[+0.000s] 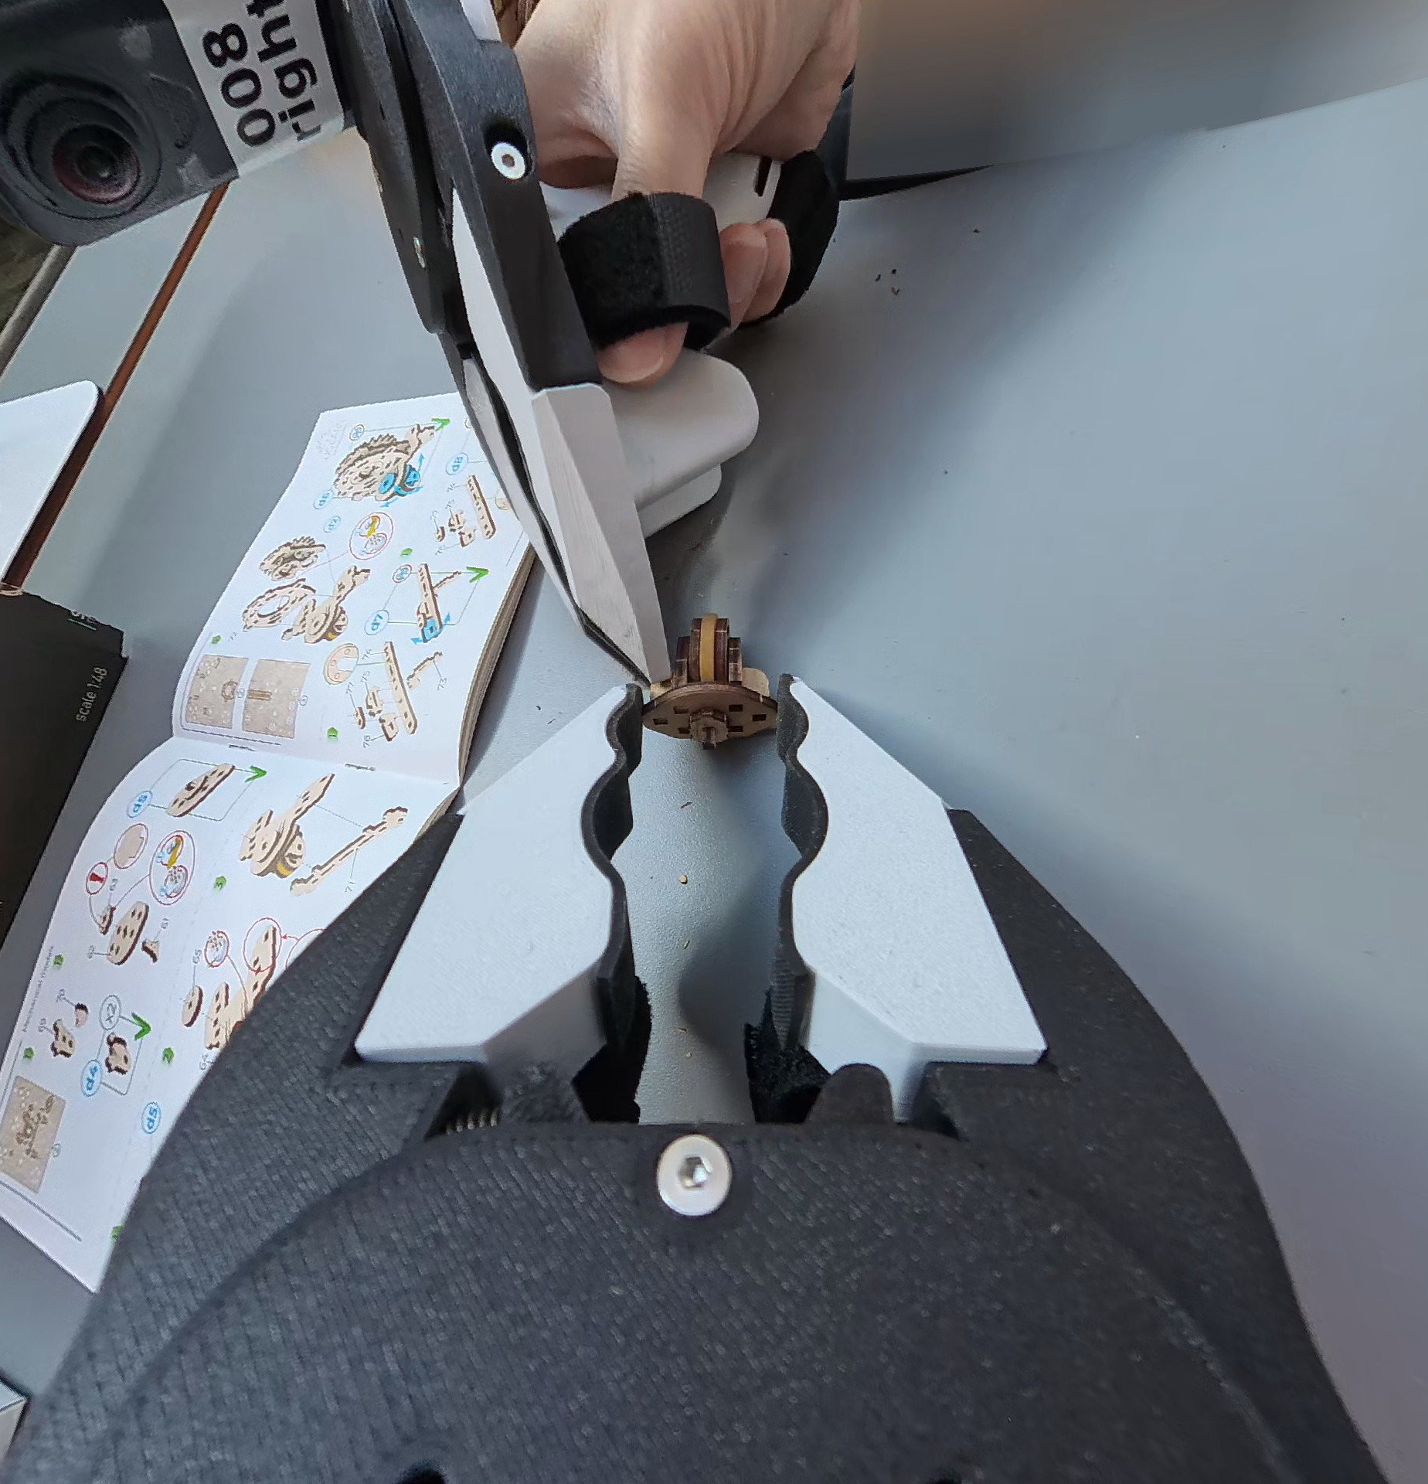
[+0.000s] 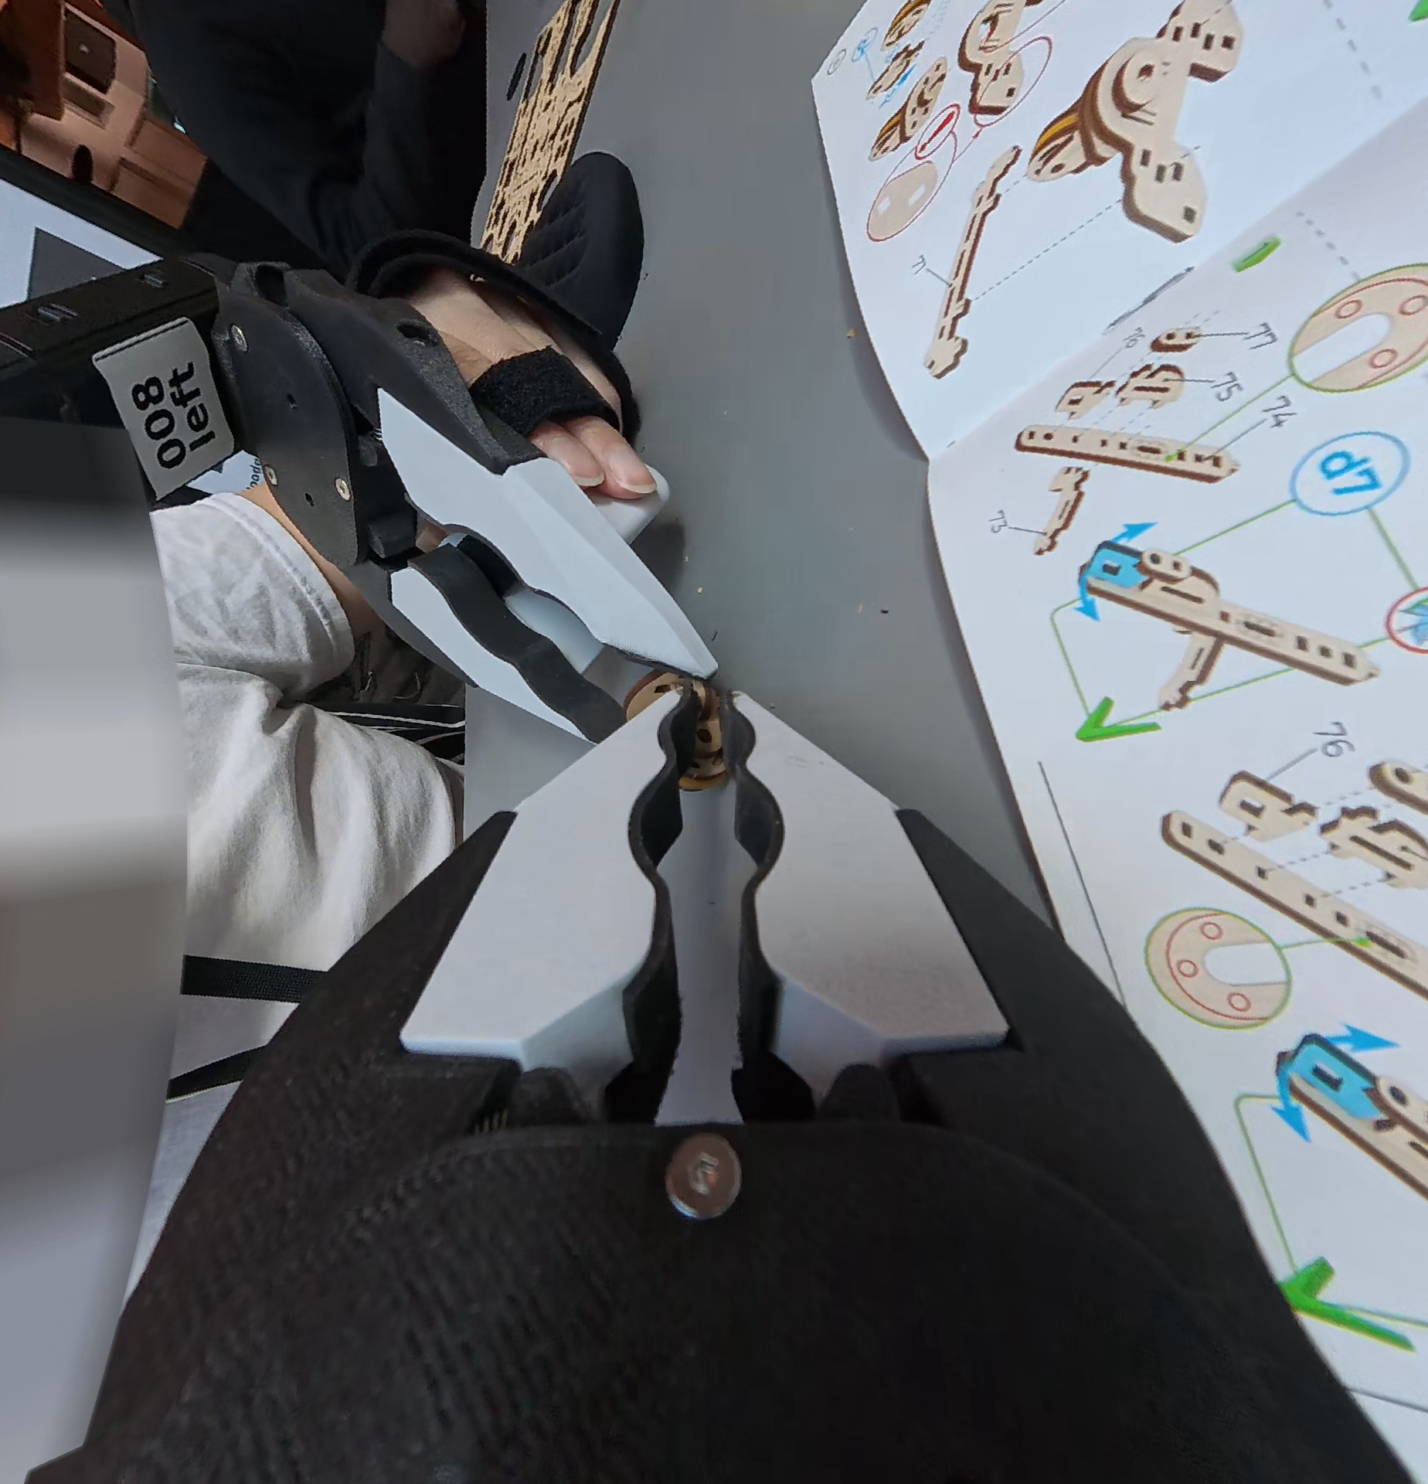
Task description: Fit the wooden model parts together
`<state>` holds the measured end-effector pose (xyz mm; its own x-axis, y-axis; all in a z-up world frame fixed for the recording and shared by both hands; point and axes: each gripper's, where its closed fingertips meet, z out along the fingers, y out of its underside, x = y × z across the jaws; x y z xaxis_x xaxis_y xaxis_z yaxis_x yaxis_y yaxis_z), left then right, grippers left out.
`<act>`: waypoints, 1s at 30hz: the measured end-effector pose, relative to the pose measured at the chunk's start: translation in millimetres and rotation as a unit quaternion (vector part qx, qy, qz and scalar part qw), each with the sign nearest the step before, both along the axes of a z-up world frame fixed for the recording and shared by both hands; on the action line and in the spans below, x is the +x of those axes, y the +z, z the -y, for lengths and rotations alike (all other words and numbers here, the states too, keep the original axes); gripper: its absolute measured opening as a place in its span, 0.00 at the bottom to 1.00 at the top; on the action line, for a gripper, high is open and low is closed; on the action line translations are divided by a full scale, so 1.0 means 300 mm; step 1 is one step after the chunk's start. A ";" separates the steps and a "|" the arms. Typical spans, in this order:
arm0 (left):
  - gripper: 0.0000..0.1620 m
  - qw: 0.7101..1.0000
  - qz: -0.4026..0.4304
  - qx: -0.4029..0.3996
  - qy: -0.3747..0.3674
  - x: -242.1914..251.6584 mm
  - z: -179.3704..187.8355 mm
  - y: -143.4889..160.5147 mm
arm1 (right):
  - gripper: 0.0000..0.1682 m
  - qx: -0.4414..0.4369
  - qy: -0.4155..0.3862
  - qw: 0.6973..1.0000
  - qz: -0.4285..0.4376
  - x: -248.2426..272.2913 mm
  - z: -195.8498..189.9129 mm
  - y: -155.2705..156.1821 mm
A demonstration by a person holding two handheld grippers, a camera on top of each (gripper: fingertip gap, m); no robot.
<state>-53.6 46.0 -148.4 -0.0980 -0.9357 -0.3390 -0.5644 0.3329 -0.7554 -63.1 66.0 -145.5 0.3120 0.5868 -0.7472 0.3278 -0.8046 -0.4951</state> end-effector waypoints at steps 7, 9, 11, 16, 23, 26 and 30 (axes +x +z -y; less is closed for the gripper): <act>0.19 1.000 0.003 0.007 0.000 0.001 -0.001 0.002 | 0.00 -0.011 0.002 1.000 -0.022 -0.001 0.002 0.015; 0.19 1.000 0.007 0.014 0.001 0.002 -0.004 0.005 | 0.00 -0.013 -0.004 0.999 -0.031 0.000 -0.003 0.022; 0.19 1.000 0.009 0.020 0.001 0.002 -0.005 0.006 | 0.00 -0.016 -0.007 0.999 -0.035 0.000 -0.002 0.023; 0.19 0.999 0.016 0.038 0.002 0.003 -0.008 0.011 | 0.00 -0.018 -0.011 0.999 -0.042 0.000 -0.004 0.025; 0.19 0.998 0.023 0.058 -0.005 0.005 -0.004 0.015 | 0.00 -0.022 -0.010 0.999 -0.045 -0.002 -0.002 0.023; 0.19 0.998 0.022 0.057 -0.005 0.004 -0.004 0.015 | 0.00 -0.027 -0.012 0.998 -0.048 -0.002 -0.003 0.022; 0.20 0.998 0.022 0.052 0.002 0.004 -0.010 0.015 | 0.00 -0.017 -0.016 0.999 -0.049 -0.001 -0.008 0.027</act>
<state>-52.4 48.9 -143.9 -0.0773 -0.8953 -0.4387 -0.5326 0.4090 -0.7410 -63.4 68.3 -137.6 0.2554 0.5508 -0.7946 0.2525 -0.8313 -0.4951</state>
